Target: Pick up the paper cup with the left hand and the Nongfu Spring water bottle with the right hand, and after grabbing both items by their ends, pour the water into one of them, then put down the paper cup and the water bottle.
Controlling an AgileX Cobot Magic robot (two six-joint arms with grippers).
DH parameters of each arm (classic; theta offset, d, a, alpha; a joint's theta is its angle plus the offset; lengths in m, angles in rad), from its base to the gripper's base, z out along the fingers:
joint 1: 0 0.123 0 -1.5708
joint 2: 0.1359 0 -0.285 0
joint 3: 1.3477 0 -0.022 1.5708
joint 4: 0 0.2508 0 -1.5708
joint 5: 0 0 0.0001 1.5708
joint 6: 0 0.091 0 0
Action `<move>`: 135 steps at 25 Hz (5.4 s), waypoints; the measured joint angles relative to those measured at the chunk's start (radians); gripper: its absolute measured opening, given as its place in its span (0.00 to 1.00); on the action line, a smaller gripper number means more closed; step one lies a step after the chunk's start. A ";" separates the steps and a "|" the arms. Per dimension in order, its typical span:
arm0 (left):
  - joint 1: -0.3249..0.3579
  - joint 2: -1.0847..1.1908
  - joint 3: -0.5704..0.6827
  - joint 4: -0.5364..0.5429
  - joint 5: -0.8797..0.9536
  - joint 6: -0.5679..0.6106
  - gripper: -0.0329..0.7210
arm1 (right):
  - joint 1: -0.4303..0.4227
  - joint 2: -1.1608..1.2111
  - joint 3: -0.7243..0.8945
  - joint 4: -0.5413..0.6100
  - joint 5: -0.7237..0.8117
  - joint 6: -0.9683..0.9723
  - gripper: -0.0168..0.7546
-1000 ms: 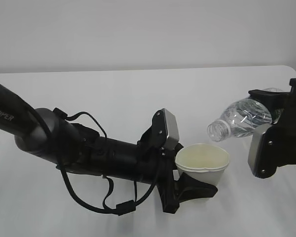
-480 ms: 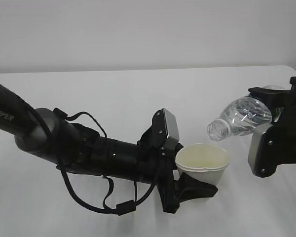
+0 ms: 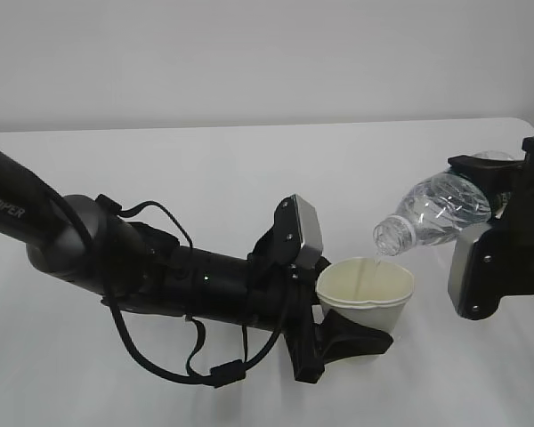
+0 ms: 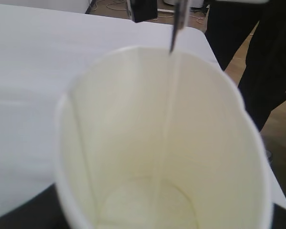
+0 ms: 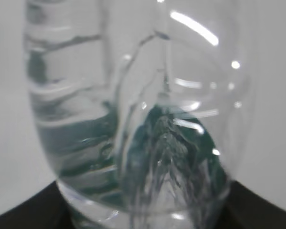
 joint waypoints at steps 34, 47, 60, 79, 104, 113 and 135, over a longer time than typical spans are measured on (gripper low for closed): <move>0.000 0.000 0.000 0.000 0.000 0.000 0.61 | 0.000 0.000 0.000 0.000 -0.010 -0.001 0.56; 0.000 0.000 0.000 0.000 0.000 0.000 0.61 | 0.000 0.000 0.000 0.000 -0.025 -0.018 0.56; 0.000 0.000 0.000 0.000 0.000 0.000 0.61 | 0.000 0.000 0.000 0.000 -0.051 -0.022 0.56; 0.000 0.000 0.000 0.000 0.000 0.000 0.61 | 0.000 0.000 0.000 0.000 -0.052 -0.022 0.56; 0.000 0.000 0.000 0.000 0.000 0.000 0.61 | 0.000 0.000 0.000 0.002 -0.055 -0.025 0.56; 0.000 0.000 0.000 0.000 0.000 0.000 0.61 | 0.000 0.000 0.000 0.002 -0.058 -0.031 0.56; 0.000 0.000 0.000 0.000 0.000 0.000 0.61 | 0.000 0.000 0.000 0.002 -0.060 -0.034 0.56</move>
